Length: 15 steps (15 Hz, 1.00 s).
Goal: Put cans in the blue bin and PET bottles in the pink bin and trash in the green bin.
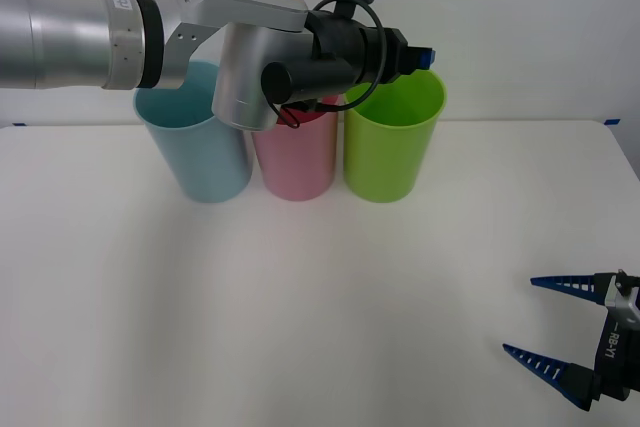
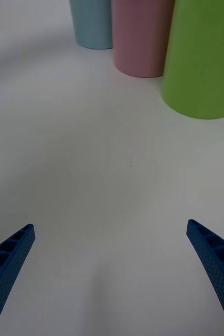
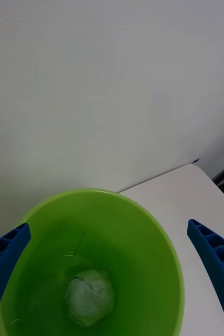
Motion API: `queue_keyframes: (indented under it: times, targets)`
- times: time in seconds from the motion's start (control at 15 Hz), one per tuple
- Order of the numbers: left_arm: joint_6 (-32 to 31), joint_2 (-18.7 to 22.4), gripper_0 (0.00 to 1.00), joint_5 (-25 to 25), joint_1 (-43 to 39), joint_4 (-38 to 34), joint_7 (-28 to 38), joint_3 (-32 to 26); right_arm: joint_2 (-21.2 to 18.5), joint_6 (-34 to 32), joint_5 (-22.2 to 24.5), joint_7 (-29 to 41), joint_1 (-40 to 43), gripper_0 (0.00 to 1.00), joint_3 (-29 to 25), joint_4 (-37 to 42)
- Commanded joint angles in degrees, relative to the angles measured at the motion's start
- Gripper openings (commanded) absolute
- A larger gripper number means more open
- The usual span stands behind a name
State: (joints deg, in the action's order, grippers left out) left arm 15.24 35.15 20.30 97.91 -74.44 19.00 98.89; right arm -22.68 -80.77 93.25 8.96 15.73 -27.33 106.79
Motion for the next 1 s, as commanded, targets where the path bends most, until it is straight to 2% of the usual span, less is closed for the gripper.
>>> queue_keyframes:
  times: [0.07,0.27,0.47,0.6,0.8,0.93,1.0]
  targets:
    - [0.0,0.0,1.0,-0.1,0.0,0.0,0.0,0.0,0.0,0.0,0.0,0.0,0.0,1.0,0.0,0.0]
    - [-1.4,-0.3,1.0,-0.4,0.0,0.6,0.7,-1.0,0.0,0.0,0.0,0.0,0.0,1.0,0.0,0.0]
    - [-9.9,0.6,1.0,2.6,-0.2,3.8,0.9,-2.6,0.0,0.0,0.0,0.0,0.0,1.0,0.0,0.0]
    - [-17.3,2.2,1.0,6.2,-0.4,5.4,0.9,-2.6,0.0,0.0,0.0,0.0,0.0,1.0,0.0,0.0]
    - [-30.9,4.2,1.0,7.0,-1.0,10.2,0.4,-2.6,0.0,0.0,0.0,0.0,0.0,1.0,0.0,0.0]
    - [-35.8,5.7,1.0,7.3,-1.7,11.7,-2.0,-2.6,0.0,0.0,0.0,0.0,0.0,1.0,0.0,0.0]
    - [-37.5,6.9,1.0,8.2,-2.0,11.7,-5.5,-2.6,0.0,0.0,0.0,0.0,0.0,1.0,0.0,0.0]
